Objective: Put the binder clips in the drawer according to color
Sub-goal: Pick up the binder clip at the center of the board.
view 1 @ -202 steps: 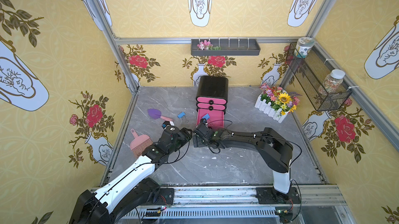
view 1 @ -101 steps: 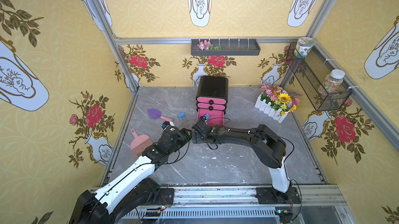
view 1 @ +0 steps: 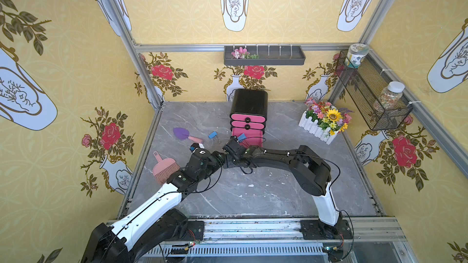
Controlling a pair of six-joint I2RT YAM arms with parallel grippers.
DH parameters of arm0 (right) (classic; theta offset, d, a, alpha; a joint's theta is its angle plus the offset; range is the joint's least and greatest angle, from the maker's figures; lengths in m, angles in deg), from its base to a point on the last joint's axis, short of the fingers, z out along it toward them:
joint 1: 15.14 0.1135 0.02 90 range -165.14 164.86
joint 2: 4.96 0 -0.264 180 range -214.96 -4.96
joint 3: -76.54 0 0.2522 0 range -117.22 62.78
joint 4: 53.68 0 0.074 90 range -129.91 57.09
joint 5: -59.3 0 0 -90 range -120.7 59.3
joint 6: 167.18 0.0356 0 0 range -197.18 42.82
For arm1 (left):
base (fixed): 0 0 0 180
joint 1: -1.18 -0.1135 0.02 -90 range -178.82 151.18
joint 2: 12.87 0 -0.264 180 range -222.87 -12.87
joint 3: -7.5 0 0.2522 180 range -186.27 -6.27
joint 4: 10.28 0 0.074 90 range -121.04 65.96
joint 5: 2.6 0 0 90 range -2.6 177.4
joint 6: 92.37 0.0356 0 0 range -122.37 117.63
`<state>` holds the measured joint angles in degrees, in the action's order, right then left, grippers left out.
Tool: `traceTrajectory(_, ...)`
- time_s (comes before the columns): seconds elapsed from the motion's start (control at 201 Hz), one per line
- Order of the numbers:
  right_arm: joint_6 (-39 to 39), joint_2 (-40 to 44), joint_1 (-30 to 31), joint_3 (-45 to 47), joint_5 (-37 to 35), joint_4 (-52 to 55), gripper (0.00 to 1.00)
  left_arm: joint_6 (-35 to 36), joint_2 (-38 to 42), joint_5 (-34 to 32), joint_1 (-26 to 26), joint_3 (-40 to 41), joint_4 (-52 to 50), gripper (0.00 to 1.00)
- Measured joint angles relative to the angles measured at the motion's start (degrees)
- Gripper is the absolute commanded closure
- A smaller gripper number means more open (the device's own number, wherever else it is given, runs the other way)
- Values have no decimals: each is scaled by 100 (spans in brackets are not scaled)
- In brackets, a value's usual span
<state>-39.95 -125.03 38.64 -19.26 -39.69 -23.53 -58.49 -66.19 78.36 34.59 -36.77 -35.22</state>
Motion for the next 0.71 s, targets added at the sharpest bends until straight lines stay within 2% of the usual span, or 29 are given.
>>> traceTrajectory(0.189,-157,50,50,-2,17,15,4,0,63,-20,0,4,-4,23)
traceTrajectory(0.368,-278,363,168,-2,-262,94,5,0,155,-55,0,4,-11,23)
traceTrajectory(0.707,-157,529,243,271,-603,358,10,-48,313,-238,-11,-7,-173,22)
